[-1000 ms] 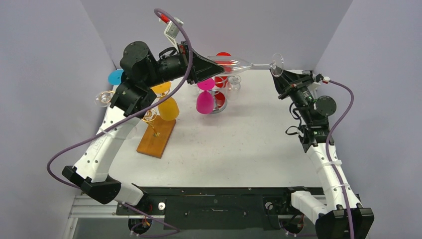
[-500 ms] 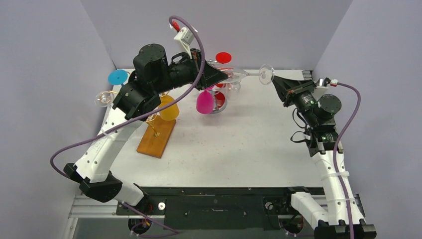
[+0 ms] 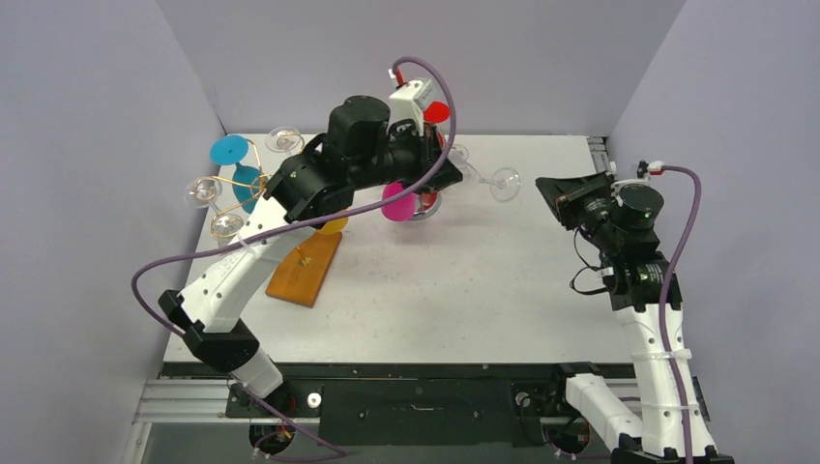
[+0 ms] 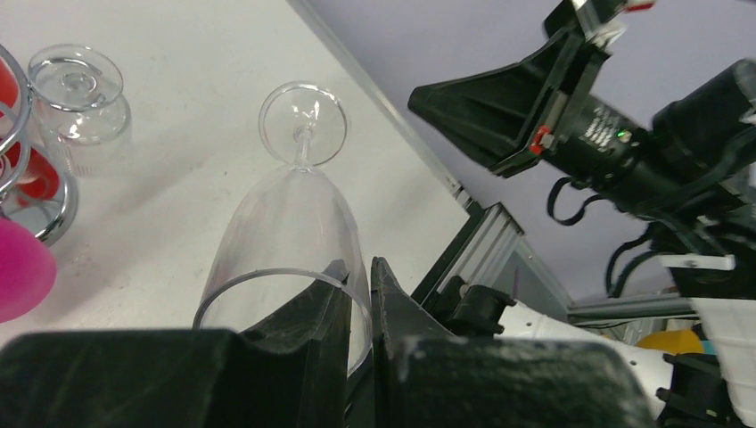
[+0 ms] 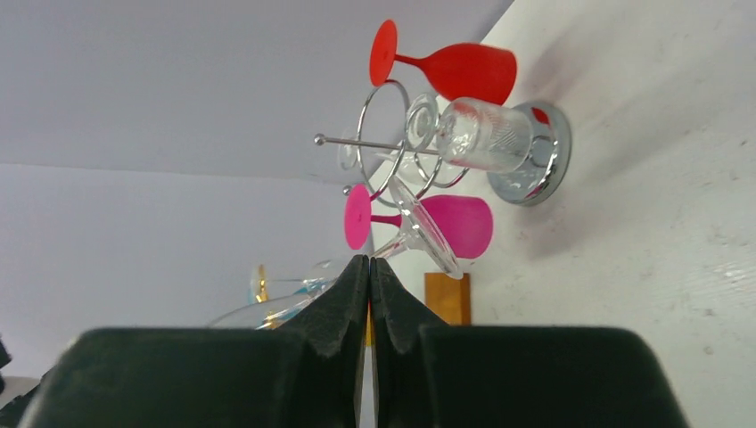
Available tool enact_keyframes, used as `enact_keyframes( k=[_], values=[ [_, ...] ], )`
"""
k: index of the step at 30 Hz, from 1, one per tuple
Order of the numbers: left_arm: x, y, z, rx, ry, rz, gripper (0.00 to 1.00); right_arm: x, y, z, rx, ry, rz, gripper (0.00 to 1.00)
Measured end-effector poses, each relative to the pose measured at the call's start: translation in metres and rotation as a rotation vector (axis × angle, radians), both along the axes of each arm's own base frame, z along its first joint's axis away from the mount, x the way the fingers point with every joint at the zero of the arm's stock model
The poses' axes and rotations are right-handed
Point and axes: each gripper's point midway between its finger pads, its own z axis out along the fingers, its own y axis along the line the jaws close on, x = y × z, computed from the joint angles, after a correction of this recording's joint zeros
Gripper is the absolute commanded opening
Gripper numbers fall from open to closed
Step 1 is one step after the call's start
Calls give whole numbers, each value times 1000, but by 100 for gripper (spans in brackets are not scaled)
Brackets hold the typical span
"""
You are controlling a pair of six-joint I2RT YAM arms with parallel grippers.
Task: Take the wine glass off the wine glass rack
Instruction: Place the wine glass at the center of the board.
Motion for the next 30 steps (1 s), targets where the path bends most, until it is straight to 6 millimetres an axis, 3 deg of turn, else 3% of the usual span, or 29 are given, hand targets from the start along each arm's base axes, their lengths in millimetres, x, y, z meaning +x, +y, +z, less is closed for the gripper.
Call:
enact_keyframes(
  k=[7, 13, 16, 19, 23, 30],
  values=[
    [-14, -31, -19, 165, -2, -3, 0, -10, -31, 21, -237, -12, -110, 13],
    [-15, -58, -60, 311, 32, -5, 0, 3, -66, 39, -404, 8, -217, 22],
    [-14, -69, -94, 399, 68, -5, 0, 15, -93, 30, -441, 55, -283, 29],
    [-10, -81, -125, 469, 97, -10, 0, 29, -113, 6, -466, 146, -312, 39],
    [-4, -96, -162, 541, 123, -16, 0, 34, -119, -14, -485, 206, -302, 49],
    [1, -105, -207, 634, 152, -28, 0, 29, -119, -27, -509, 230, -285, 51]
  ],
)
